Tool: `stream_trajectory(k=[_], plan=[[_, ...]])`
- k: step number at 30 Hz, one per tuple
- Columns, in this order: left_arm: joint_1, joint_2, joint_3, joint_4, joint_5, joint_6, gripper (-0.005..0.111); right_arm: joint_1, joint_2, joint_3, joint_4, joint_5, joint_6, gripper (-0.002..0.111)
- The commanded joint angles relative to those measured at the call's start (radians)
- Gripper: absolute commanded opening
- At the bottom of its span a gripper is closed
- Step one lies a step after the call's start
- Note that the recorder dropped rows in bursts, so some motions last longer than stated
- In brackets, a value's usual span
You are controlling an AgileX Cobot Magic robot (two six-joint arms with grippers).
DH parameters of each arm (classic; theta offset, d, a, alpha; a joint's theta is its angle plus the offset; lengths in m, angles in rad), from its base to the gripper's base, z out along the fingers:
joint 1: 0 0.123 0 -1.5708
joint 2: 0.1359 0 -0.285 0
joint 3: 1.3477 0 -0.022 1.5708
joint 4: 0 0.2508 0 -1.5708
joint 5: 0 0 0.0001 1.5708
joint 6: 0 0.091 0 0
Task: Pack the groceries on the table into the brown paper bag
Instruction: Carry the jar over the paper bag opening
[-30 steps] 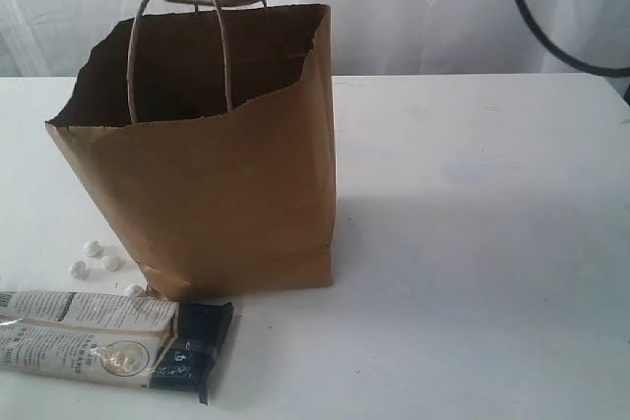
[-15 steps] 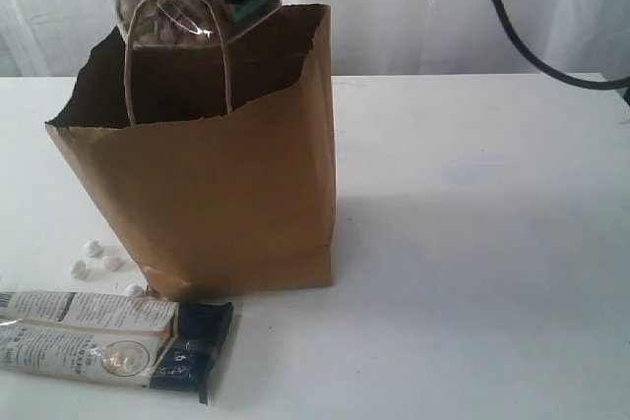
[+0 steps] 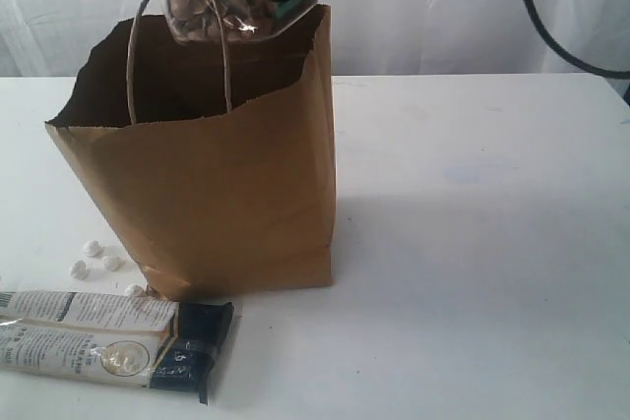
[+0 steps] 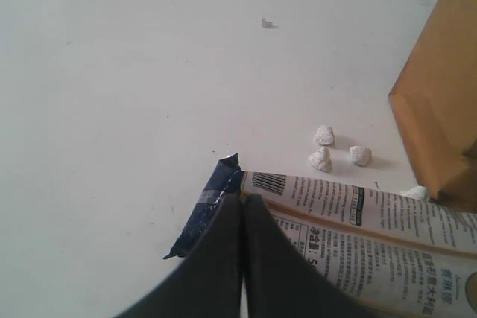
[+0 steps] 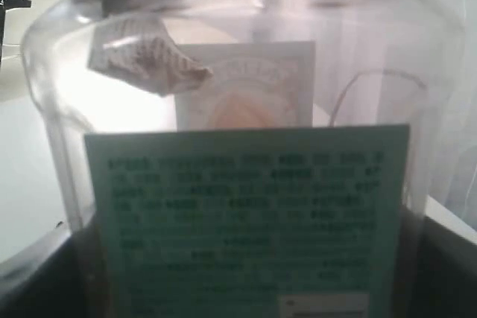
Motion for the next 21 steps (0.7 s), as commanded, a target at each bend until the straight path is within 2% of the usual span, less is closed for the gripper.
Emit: stream_trajectory(k=[1,7,16,21], plan=[[-0.004,-0.005,0.001,-0.007,-0.008,-0.009,0.000,0.008,-0.040,-0.010,0.022,0.051,-0.025,0.000],[-0.004,-0.005,0.001,-0.007,-0.008,-0.009,0.000,0.030,-0.084,-0.012,0.022,0.275,-0.195,0.000],[-0.004,-0.005,0.001,-0.007,-0.008,-0.009,0.000,0.032,-0.147,-0.014,0.022,0.465,-0.375,0.000],[-0.004,-0.005,0.001,-0.007,-0.008,-0.009,0.000,0.023,-0.171,-0.014,0.022,0.766,-0.416,0.000]])
